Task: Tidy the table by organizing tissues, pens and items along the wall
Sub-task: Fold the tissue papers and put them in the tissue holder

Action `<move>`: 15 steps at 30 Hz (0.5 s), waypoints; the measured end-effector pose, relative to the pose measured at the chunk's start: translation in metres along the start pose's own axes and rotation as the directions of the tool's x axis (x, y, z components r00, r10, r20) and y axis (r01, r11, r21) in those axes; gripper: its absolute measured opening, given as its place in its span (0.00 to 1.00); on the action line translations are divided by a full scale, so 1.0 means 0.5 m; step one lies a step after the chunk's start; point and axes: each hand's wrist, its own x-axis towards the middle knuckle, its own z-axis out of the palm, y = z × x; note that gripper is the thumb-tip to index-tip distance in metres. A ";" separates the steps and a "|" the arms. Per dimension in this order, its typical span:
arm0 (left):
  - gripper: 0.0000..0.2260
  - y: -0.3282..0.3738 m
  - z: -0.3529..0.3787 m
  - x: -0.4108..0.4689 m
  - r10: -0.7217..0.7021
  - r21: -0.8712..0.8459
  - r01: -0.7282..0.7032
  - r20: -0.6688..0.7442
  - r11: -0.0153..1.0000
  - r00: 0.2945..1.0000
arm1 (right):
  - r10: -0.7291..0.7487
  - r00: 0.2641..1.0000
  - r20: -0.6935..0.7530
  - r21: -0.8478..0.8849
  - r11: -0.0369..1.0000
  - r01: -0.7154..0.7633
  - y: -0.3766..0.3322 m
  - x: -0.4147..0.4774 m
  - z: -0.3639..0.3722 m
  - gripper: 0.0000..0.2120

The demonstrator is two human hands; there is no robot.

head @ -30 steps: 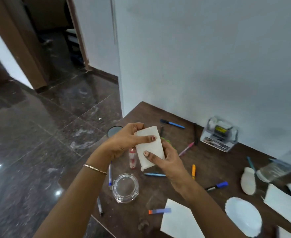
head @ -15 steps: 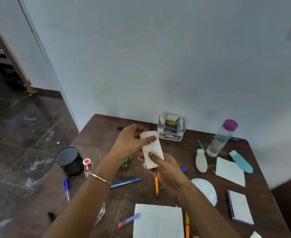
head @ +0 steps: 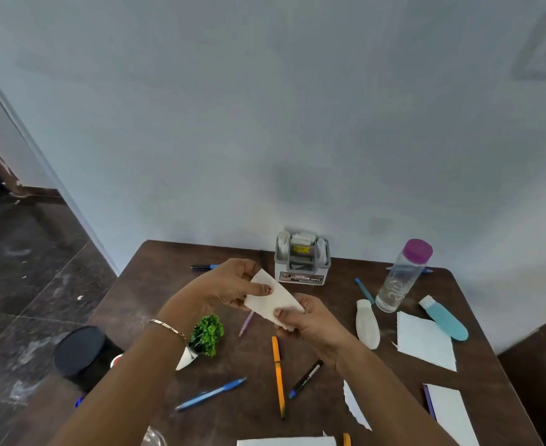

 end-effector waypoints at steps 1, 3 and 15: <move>0.08 0.005 -0.004 0.015 0.008 0.009 -0.008 0.009 1.000 1.000 | 0.003 0.999 -0.038 -0.009 1.000 -0.003 -0.002 0.016 -0.009 0.11; 0.08 0.014 -0.009 0.047 0.020 0.035 -0.020 0.016 0.999 1.000 | -0.003 0.995 -0.103 -0.037 0.999 -0.001 -0.009 0.046 -0.026 0.11; 0.07 0.107 0.013 0.301 0.506 0.737 -0.288 -0.085 0.612 0.858 | -0.089 0.889 -0.448 -0.188 0.982 0.004 -0.001 0.180 -0.159 0.09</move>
